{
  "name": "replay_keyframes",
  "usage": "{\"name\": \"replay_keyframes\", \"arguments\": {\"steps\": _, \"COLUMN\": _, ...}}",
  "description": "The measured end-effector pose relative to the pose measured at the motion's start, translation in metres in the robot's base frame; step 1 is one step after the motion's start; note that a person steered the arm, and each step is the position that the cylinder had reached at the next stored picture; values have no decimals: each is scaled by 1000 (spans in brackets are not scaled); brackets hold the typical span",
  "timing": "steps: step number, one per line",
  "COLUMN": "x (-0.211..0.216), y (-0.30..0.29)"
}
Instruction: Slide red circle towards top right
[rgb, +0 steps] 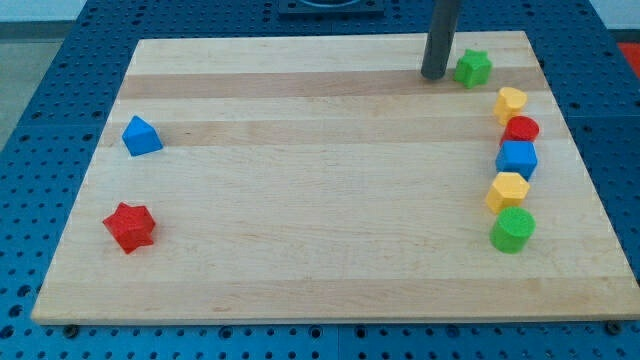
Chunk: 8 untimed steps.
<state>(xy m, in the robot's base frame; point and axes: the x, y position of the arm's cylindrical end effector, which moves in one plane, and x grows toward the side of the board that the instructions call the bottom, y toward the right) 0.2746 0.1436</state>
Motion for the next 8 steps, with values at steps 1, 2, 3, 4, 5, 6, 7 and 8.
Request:
{"name": "replay_keyframes", "arguments": {"steps": 1, "x": -2, "y": 45}}
{"name": "replay_keyframes", "arguments": {"steps": 2, "x": 5, "y": 73}}
{"name": "replay_keyframes", "arguments": {"steps": 3, "x": -3, "y": 62}}
{"name": "replay_keyframes", "arguments": {"steps": 4, "x": -26, "y": 45}}
{"name": "replay_keyframes", "arguments": {"steps": 5, "x": -38, "y": 102}}
{"name": "replay_keyframes", "arguments": {"steps": 6, "x": -19, "y": 139}}
{"name": "replay_keyframes", "arguments": {"steps": 7, "x": -3, "y": 115}}
{"name": "replay_keyframes", "arguments": {"steps": 8, "x": 20, "y": 91}}
